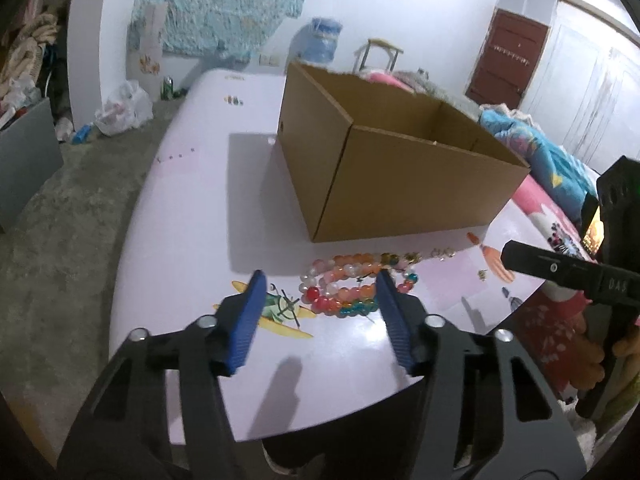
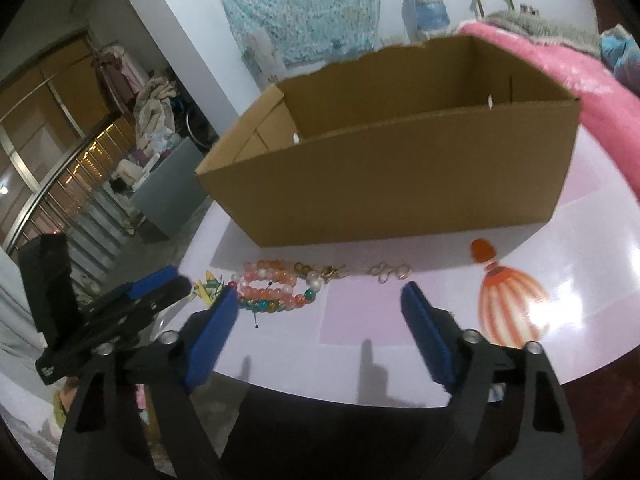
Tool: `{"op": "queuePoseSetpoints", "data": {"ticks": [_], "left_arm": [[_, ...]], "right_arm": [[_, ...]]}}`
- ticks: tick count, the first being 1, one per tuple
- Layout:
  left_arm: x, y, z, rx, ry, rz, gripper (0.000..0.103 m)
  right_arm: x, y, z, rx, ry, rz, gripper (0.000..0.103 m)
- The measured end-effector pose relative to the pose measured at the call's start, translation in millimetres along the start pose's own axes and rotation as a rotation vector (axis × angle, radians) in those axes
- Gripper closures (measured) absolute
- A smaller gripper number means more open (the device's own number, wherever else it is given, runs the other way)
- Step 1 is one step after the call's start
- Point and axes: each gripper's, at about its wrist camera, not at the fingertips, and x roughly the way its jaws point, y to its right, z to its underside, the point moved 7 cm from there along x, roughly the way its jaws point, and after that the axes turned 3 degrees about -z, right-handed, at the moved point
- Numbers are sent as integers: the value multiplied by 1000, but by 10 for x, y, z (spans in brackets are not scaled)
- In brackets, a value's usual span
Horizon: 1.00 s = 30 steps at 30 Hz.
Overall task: Organize jewelry
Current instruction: 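Grasp the multicolour bead bracelet with the left tool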
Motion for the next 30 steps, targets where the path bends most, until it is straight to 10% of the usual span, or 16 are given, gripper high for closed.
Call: {"op": "queuePoseSetpoints", "data": {"ticks": [11, 30], "left_arm": [[380, -71, -17, -30, -131, -8, 72], [610, 9, 2, -50, -238, -89, 78]], "right_arm": [[499, -103, 11, 25, -124, -46, 74], [982, -295, 42, -79, -209, 85, 93]]}}
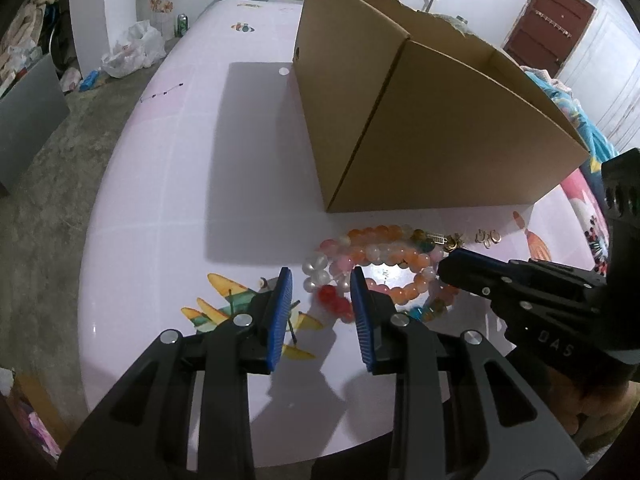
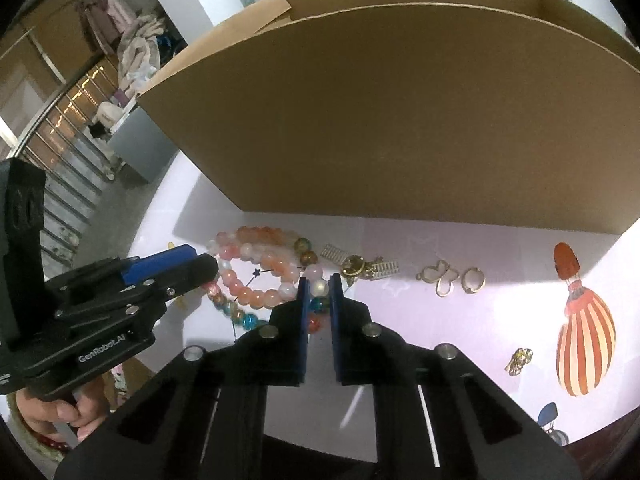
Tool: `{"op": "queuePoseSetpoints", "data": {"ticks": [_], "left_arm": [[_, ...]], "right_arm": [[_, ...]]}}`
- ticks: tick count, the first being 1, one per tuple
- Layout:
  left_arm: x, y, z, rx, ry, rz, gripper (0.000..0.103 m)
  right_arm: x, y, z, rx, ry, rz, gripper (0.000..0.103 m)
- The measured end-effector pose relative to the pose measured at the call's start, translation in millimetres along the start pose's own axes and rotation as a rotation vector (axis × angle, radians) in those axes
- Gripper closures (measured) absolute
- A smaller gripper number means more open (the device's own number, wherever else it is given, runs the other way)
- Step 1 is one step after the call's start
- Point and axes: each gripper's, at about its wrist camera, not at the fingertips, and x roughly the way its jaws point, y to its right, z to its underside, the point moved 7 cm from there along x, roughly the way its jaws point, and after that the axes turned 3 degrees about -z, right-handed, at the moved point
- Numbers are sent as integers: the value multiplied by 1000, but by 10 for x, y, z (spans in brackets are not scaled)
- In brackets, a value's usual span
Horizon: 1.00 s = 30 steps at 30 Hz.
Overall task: Organize jewelry
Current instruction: 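Grasp the multicolour bead bracelet with the left tool, then lift the multicolour bracelet with the left tool and drop it into the box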
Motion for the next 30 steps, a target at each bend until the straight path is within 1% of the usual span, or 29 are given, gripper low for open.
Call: {"op": "queuePoseSetpoints", "data": {"ticks": [1, 3, 5, 9, 11, 17, 24, 30], "left_arm": [[4, 11, 1, 8, 2, -10, 80], [7, 20, -1, 9, 5, -18, 87], [12, 38, 3, -3, 1, 8, 92], [16, 82, 5, 17, 11, -2, 95], [4, 101, 10, 21, 11, 10, 95], [-119, 160, -10, 45, 33, 12, 95], [-356, 290, -97, 85, 86, 7, 95], [-547, 388, -150, 96, 132, -3, 95]], "right_arm": [[6, -9, -3, -5, 2, 1, 93], [14, -29, -7, -5, 8, -4, 93], [15, -19, 0, -1, 13, -10, 93], [5, -5, 13, 9, 28, -22, 93], [-11, 1, 3, 13, 36, -27, 93], [-133, 44, -18, 13, 69, -32, 93], [-324, 66, -61, 5, 115, -45, 93], [-528, 37, -119, -10, 165, -57, 93]]}}
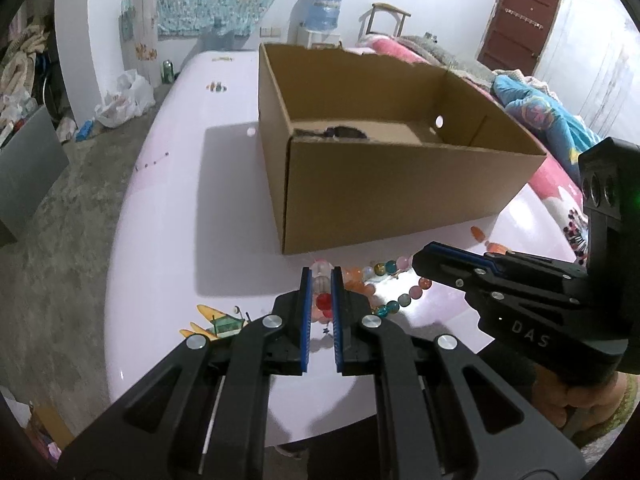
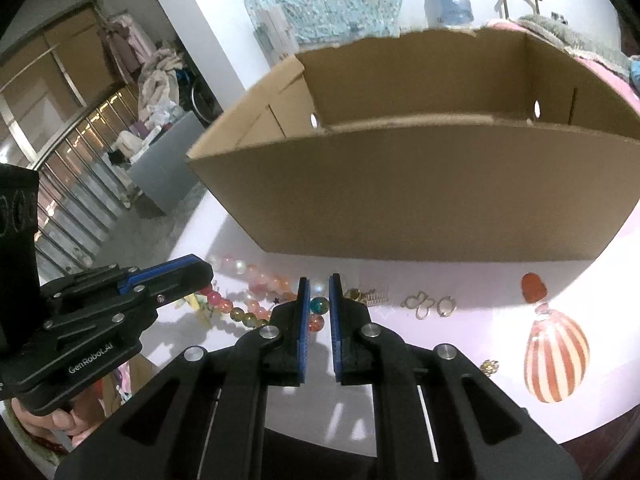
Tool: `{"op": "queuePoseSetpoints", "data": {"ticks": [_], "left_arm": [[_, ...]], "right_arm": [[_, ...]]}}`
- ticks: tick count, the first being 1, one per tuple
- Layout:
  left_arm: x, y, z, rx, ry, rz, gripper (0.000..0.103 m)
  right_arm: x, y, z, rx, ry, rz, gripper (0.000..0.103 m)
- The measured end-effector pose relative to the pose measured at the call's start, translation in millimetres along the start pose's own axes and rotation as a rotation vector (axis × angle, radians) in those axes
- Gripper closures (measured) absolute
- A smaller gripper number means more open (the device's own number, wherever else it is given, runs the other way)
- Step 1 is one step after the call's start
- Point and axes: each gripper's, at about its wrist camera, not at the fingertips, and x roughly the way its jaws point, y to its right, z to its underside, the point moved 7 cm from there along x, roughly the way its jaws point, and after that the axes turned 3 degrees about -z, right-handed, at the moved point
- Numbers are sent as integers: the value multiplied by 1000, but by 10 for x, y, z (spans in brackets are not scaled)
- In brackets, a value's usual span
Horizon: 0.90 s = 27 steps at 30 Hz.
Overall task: Organize jewelry
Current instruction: 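Lift the multicolour bracelet with the left tool and drop it into the box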
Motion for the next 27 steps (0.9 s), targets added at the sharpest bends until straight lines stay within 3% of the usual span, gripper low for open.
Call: {"op": "queuePoseSetpoints", "data": {"ticks": [11, 17, 24, 27], "left_arm": [[-540, 333, -341, 57, 140, -1, 95], [-854, 640, -654, 107, 223, 33, 95], [-915, 924, -1260, 152, 285, 84, 95], [-718, 990, -1614, 122, 255, 138, 95]], "right_arm": [[-620, -29, -231, -54, 116, -32, 93], [-1022, -77, -483, -92, 202, -49, 93], [-1307, 248, -1081, -105, 243, -86, 93], [-1291, 521, -1353, -78, 210, -96, 93]]}}
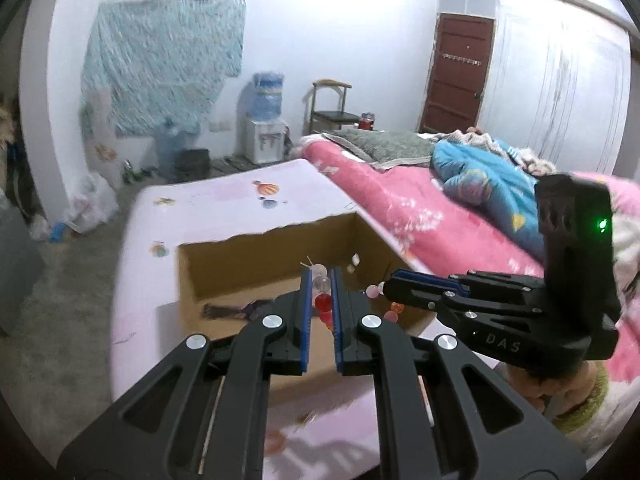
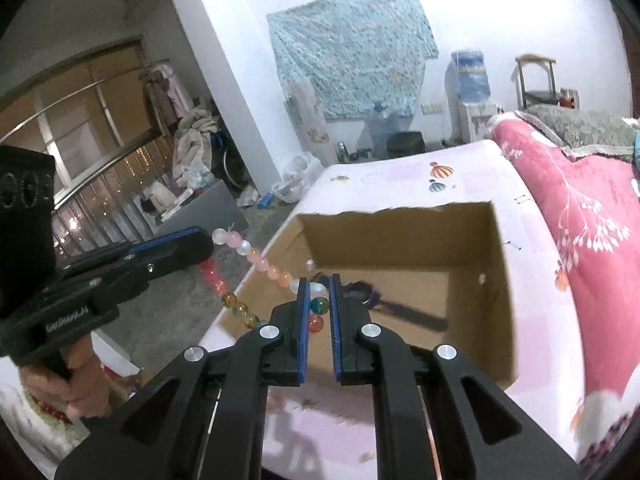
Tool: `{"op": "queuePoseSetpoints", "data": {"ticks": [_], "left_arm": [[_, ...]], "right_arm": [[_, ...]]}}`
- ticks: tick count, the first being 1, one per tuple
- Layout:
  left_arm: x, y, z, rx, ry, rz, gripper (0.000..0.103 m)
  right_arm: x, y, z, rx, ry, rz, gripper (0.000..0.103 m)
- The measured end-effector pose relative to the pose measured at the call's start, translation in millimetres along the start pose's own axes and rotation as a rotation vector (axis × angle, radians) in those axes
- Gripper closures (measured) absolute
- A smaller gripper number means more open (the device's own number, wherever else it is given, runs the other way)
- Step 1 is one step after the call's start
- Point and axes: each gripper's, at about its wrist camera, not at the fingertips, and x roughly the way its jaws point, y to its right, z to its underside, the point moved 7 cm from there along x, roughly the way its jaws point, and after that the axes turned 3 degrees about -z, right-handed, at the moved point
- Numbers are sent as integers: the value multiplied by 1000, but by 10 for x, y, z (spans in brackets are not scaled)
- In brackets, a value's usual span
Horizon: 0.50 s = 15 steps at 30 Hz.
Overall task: Organize jewelry
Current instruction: 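Lift the multicolour bracelet with the left tool and drop it into the box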
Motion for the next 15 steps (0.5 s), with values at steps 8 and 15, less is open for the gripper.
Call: {"op": "queuePoseSetpoints", "data": {"ticks": [8, 15], "left_arm": [[1306, -80, -250, -32, -235, 34, 95], [2149, -213, -33, -54, -424, 14, 95]], "right_arm": [[634, 825, -324, 42, -197, 52, 93], [1143, 1286, -369, -6, -311, 142, 93]]}}
